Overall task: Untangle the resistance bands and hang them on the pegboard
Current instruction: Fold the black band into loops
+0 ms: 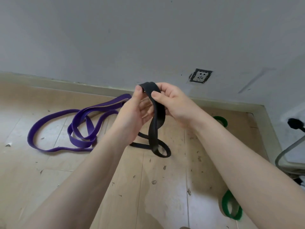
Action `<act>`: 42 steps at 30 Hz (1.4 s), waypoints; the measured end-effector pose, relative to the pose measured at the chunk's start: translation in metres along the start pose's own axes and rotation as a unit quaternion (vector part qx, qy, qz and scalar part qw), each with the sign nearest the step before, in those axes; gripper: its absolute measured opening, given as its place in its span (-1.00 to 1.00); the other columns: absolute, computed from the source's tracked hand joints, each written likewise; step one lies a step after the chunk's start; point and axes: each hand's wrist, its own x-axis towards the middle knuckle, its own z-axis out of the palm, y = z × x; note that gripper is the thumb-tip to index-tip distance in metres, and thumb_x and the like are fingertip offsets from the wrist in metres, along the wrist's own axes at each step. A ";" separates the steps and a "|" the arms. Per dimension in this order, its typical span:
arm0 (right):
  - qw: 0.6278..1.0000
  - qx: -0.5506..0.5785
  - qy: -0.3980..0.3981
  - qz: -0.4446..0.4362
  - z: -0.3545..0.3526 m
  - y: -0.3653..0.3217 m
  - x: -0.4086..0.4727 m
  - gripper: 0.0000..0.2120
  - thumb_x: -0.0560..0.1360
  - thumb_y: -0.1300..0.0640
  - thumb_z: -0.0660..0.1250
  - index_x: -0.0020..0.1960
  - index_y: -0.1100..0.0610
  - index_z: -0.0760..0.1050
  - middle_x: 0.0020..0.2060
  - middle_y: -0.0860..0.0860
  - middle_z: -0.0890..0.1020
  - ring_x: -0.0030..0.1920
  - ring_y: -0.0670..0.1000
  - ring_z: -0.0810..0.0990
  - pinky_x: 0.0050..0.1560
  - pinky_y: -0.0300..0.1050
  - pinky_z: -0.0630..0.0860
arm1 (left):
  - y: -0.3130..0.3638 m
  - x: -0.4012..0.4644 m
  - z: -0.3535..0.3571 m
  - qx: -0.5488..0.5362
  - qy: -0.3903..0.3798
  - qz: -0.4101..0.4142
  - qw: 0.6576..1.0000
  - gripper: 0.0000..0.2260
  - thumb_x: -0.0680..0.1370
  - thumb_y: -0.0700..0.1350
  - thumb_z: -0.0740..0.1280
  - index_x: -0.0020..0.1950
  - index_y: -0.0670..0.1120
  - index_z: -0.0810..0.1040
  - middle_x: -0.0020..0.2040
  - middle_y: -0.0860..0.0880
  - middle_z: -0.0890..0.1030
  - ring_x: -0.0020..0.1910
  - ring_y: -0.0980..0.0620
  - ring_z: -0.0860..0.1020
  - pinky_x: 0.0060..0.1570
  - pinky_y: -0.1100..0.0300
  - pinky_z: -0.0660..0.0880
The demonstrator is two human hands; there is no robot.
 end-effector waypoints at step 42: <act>0.967 0.130 0.219 -0.029 -0.079 -0.151 0.002 -0.83 0.51 0.36 0.26 -0.05 0.10 0.43 -0.17 0.04 0.62 -0.09 0.04 0.61 0.08 0.07 0.57 | 0.129 -0.011 0.120 0.407 -0.020 0.137 0.903 -0.87 0.59 -0.07 0.23 0.06 -0.03 0.54 -0.06 0.10 0.61 -0.09 0.26 0.56 -0.09 0.46 0.44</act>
